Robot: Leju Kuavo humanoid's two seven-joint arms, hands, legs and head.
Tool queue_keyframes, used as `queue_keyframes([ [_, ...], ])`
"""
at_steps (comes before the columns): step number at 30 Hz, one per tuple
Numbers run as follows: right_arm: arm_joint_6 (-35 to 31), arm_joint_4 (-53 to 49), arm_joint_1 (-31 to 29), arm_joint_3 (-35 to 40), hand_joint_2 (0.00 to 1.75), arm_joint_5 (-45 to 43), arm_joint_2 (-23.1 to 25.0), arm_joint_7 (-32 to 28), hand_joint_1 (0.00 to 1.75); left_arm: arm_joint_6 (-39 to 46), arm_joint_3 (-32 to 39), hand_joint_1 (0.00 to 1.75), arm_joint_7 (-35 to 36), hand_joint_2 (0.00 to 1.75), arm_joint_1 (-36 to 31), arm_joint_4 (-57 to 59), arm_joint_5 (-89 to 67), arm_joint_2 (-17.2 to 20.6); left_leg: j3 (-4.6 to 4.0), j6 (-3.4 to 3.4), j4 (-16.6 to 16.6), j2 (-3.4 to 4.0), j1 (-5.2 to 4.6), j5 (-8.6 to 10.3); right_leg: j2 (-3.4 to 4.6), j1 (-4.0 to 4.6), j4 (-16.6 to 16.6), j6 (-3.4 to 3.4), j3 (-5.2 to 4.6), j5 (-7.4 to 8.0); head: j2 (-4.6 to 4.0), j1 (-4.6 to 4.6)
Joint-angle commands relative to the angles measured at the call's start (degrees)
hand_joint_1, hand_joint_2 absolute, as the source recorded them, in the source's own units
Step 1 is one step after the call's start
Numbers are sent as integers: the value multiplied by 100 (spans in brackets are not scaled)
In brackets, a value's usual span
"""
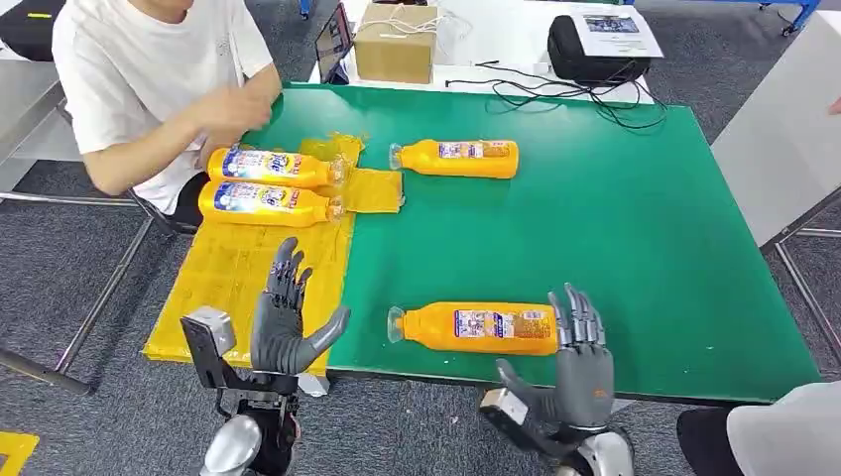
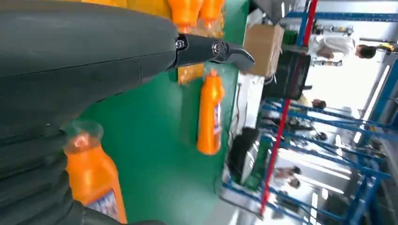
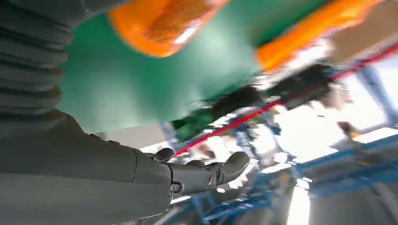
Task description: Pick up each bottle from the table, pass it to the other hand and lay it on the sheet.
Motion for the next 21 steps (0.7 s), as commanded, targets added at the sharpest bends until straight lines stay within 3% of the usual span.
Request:
queue_keyframes([
  [1, 766, 2557, -1633, 657, 175, -219, -890, 742, 0, 295, -213, 0, -31, 175, -370, 589, -565, -139, 32, -6, -6, 13, 7, -5, 27, 5, -14, -7, 30, 5, 0, 0],
  [3, 936, 2966, -1954, 770, 175, -131, -944, 798, 0, 280, -255, 0, -29, 175, -424, 636, -564, -160, 24, -3, -5, 13, 5, 0, 23, 4, -13, -5, 22, 8, 0, 0],
  [8, 923, 3029, -1964, 877, 175, -16, -965, 842, 0, 275, -257, 0, -26, 175, -413, 614, -565, -140, 39, -3, -4, -3, 4, -1, 9, 2, -9, -6, 37, 0, 0, 0],
  [14, 1233, 3876, -2726, 1497, 175, 436, -1070, 1043, 0, 289, -297, 0, -15, 175, -528, 675, -656, -160, 30, 1, 0, 13, 0, -1, 23, -1, -3, -2, 25, 4, 0, 0],
  [21, 1285, 3998, -3058, 1858, 175, 445, -776, 897, 0, 300, -353, 0, -46, 175, -616, 702, -707, -170, 37, -3, 2, 11, 5, 0, 26, 3, -1, -7, 31, 4, 0, 0],
])
